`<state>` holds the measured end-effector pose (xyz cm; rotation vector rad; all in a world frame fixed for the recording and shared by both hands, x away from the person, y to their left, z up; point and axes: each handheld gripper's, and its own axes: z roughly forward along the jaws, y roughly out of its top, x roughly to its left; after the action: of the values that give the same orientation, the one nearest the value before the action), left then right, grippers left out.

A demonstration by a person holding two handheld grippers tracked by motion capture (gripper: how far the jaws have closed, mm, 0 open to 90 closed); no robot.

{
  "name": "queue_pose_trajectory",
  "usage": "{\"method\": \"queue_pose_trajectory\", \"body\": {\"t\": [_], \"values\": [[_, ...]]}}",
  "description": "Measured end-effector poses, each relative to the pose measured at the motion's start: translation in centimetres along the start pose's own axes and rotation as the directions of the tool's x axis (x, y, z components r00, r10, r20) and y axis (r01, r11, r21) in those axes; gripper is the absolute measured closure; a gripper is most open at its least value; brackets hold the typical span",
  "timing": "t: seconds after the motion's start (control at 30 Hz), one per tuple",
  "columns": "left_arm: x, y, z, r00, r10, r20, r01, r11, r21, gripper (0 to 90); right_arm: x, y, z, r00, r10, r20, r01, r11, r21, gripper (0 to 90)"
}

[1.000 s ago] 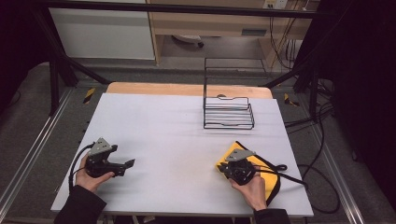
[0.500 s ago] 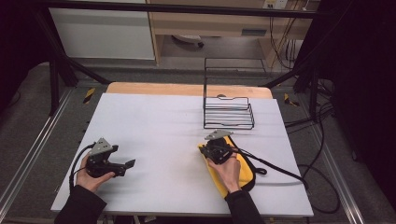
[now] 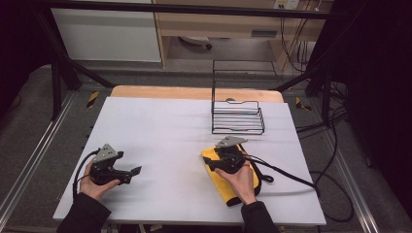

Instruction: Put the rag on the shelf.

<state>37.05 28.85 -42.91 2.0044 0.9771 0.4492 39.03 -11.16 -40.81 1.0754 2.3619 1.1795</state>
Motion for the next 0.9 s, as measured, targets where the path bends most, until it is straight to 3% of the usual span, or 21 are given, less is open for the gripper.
{"method": "queue_pose_trajectory", "body": {"t": [0.13, 0.27, 0.4, 0.47, 0.7, 0.9], "values": [[-0.1, 0.0, 0.0, 1.0, 0.001, -0.001, -0.001, 1.0, 0.001, 6.1, 0.5, -2.5, -2.2, 0.9996, 0.016, -0.022, -0.015, 0.999, 0.028, 42.0], [-0.2, 0.1, 0.1, 1.0, 0.005, 0.0, -0.005, 1.0, 0.002, 6.1, 1.2, -5.2, -3.2, 0.9987, 0.034, -0.039, -0.032, 0.998, 0.052, 44.1], [-0.3, 0.1, 0.0, 1.0, 0.005, 0.001, -0.005, 1.0, 0.002, 6.1, 2.1, -6.8, -3.7, 0.9991, 0.006, -0.043, -0.002, 0.996, 0.088, 51.9], [-0.3, 0.1, 0.0, 1.0, 0.005, 0.001, -0.005, 1.0, 0.002, 6.2, 2.5, -7.2, -3.7, 0.998, -0.003, -0.063, 0.009, 0.995, 0.102, 57.4], [-0.3, 0.1, 0.1, 1.0, 0.004, 0.003, -0.004, 1.0, 0.003, 6.3, 2.7, -7.8, -3.4, 0.9981, -0.061, -0.005, 0.061, 0.99, 0.124, 83.4], [-0.4, 0.1, 0.0, 1.0, 0.004, 0.005, -0.004, 1.0, 0.001, 6.4, 2.6, -7.4, -3.3, 0.9987, -0.05, -0.001, 0.05, 0.988, 0.147, 88.1]]}}
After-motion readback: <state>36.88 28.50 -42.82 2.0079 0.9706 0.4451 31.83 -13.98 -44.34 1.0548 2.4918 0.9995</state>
